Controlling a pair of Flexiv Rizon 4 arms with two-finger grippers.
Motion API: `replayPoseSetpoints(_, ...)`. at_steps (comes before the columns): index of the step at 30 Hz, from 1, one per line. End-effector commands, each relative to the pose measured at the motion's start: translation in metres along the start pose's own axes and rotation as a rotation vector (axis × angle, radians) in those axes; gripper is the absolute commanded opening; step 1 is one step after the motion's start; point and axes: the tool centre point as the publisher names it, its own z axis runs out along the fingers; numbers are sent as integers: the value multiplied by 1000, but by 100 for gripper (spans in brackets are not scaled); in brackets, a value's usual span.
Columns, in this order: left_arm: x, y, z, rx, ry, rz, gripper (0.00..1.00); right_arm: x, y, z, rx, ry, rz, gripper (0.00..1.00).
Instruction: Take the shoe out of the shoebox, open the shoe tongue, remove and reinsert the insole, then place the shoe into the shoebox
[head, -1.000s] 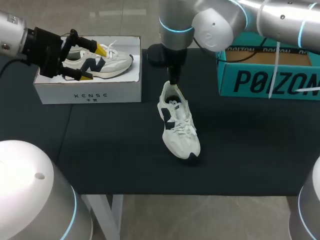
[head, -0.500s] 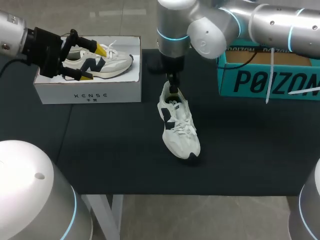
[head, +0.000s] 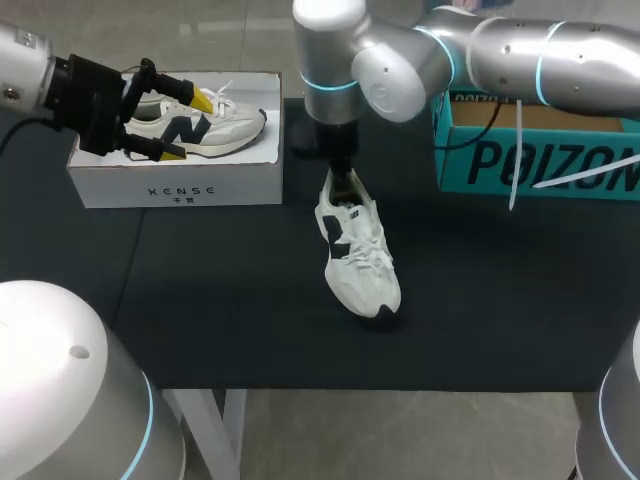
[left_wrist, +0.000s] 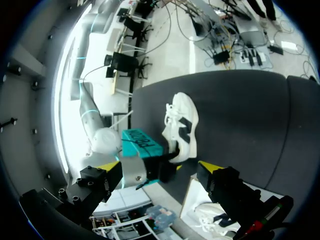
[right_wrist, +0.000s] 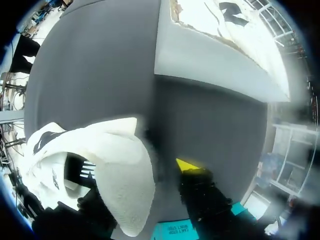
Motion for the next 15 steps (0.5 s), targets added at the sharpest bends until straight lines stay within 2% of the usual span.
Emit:
replayPoseSetpoints(1,-1,1,0,0,3,0,100,-3,0,-6,32,6,25,0)
replayPoseSetpoints(7,-1,1,0,0,3,0,100,1,-5,-29,49,25,88,0)
replayPoseSetpoints(15,-1,1,0,0,3,0,100,0,-15,-80,42,60,201,0)
